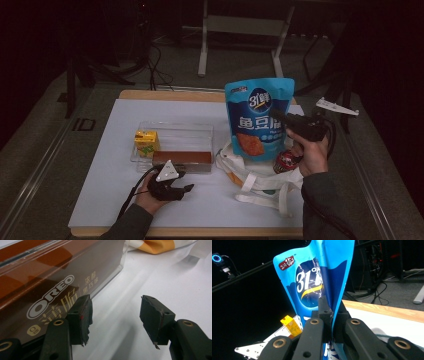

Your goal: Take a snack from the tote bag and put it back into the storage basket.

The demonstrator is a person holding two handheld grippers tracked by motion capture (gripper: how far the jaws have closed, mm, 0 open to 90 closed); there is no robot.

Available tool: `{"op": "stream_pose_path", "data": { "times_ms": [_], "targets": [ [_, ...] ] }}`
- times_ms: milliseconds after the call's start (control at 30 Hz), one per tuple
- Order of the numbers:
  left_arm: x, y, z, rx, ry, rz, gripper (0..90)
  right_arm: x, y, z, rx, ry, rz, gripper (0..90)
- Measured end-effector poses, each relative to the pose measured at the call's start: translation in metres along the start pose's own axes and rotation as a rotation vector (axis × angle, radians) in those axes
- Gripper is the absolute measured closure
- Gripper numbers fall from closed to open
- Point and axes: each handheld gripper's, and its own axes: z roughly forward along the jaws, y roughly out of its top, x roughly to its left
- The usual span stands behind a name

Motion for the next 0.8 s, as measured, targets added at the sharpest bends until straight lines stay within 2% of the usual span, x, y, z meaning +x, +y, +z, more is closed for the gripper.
{"op": "stream_pose_path", "data": {
  "times_ms": [533, 800],
  "targets": [
    [0.000, 0.000, 0.000, 0.000, -0.004, 0.003, 42.5, 0.015, 0.006, 0.018, -0.015, 0.059, 0.008, 88.5],
    [0.000, 0.000, 0.000, 0.000, -0.005, 0.004, 42.5, 0.024, 0.008, 0.034, -0.018, 0.091, 0.014, 88.5]
  ]
}}
